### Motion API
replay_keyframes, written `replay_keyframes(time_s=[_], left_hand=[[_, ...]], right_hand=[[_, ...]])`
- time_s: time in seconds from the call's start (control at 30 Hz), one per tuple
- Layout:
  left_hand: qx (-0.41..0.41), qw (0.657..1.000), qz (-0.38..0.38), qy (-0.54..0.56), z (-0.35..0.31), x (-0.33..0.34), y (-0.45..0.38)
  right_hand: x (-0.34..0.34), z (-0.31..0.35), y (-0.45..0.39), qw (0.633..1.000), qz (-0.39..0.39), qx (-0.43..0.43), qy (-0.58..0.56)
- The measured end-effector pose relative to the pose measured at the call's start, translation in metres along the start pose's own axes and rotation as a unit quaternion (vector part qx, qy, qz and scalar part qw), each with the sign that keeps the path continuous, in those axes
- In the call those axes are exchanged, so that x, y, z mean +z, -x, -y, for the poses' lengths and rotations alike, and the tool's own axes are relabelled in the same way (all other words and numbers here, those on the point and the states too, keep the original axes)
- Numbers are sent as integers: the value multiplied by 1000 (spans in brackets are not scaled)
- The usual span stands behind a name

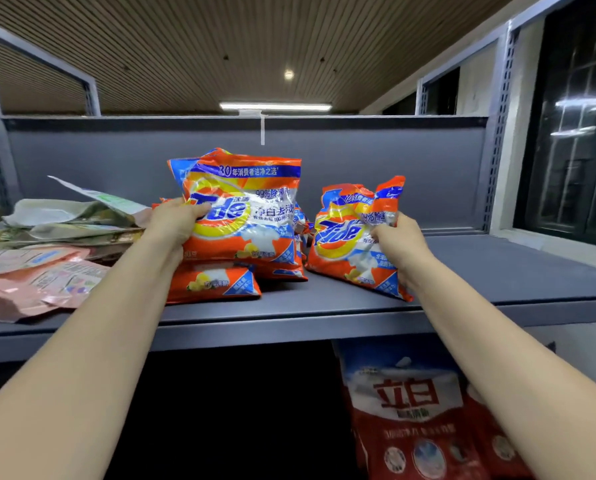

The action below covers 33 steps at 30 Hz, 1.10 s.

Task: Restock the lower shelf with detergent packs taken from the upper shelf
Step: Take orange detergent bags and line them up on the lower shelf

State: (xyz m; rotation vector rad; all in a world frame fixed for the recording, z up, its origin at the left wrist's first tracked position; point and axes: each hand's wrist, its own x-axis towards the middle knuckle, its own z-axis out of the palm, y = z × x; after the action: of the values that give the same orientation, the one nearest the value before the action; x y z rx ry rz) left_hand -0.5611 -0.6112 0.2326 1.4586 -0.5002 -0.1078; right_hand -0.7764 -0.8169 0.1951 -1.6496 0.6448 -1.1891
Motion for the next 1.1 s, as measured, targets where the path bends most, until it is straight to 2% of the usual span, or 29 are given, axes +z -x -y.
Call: replay_keyframes(time_s=[0.07, 0.17, 0.23, 0.37, 0.47, 0.63, 0.87, 1.1], left_hand=[[71, 996, -34, 37, 5, 3, 13], [139, 985, -99, 31, 17, 1, 31], [159, 978, -127, 54, 24, -1, 47], [169, 954, -181, 167, 40, -4, 79], [133, 935, -251, 212, 53, -13, 106], [133, 919, -307, 210, 85, -25, 155], [89, 931, -323, 147, 147, -39, 195], [-7, 948, -299, 110, 198, -52, 209]], right_hand=[[-6, -2, 8, 998, -49, -23, 14], [-18, -9, 22, 991, -113, -58, 39], [-26, -13, 32, 987, -144, -76, 17], [-41, -19, 59, 974, -194, -114, -34], [-51, -27, 85, 971, -179, -145, -59], [-54, -60, 124, 973, -144, -177, -45], [-53, -121, 156, 992, -66, -108, 2], [-39, -166, 164, 996, -61, -17, 56]])
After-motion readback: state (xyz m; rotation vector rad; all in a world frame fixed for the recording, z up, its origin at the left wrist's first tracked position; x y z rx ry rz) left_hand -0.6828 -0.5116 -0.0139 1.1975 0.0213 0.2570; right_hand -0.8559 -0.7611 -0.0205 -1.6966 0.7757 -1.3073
